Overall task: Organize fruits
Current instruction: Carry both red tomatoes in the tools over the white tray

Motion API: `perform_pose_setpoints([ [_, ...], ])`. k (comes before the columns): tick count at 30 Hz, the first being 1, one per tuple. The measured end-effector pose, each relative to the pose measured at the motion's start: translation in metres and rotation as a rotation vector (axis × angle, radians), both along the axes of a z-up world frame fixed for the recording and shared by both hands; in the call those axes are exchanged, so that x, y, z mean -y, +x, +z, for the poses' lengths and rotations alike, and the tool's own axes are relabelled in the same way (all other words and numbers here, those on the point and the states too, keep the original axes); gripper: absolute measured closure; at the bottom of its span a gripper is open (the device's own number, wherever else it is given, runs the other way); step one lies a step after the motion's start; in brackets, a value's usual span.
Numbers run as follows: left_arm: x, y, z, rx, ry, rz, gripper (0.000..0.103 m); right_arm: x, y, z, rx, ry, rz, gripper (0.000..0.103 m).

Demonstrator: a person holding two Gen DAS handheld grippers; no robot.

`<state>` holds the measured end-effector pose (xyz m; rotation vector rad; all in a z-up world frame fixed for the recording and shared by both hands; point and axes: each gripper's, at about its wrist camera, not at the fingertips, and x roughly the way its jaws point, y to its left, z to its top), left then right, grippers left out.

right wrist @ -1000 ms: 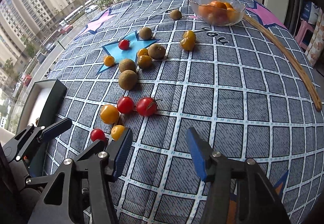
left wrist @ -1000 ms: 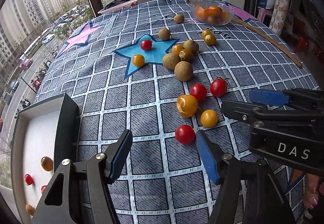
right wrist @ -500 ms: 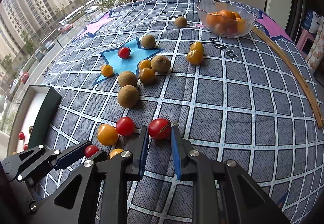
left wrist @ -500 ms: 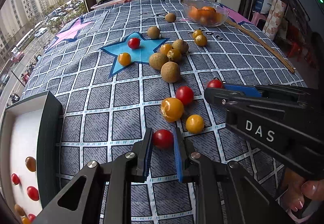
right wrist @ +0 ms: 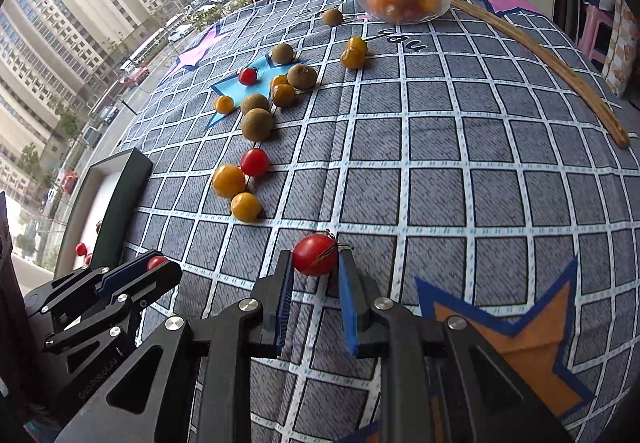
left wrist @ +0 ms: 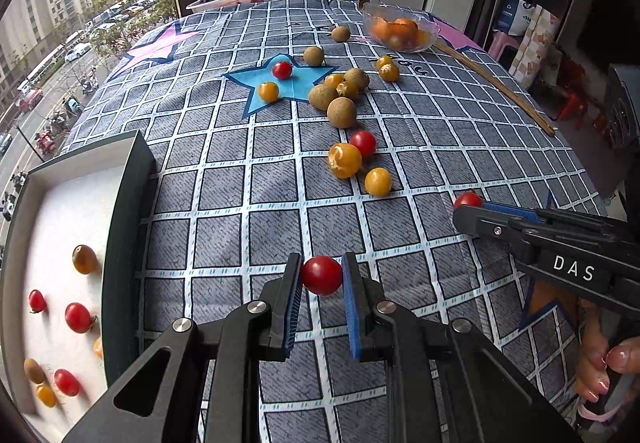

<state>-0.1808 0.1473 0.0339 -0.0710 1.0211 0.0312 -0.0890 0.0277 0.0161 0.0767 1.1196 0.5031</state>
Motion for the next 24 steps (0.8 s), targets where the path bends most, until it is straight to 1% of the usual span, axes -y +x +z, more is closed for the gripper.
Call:
perform_pose_setpoints([
  [6,-0.003,-0.024,0.007,-0.001,0.038,0.014,0.082,0.000,-0.029,0.006,-0.012,0.006,0.003,0.079],
  [15,-0.022,-0.056,0.020,0.040,0.024,0.036,0.082,-0.015,-0.057,0.020,0.003,-0.013,0.028,0.079],
  [20,-0.040,-0.069,0.028,0.065,0.010,0.058,0.082,-0.034,-0.067,0.030,0.015,-0.022,0.058,0.079],
  [24,-0.067,-0.079,0.041,0.083,0.011,0.086,0.082,-0.057,-0.071,0.042,0.032,-0.029,0.102,0.079],
])
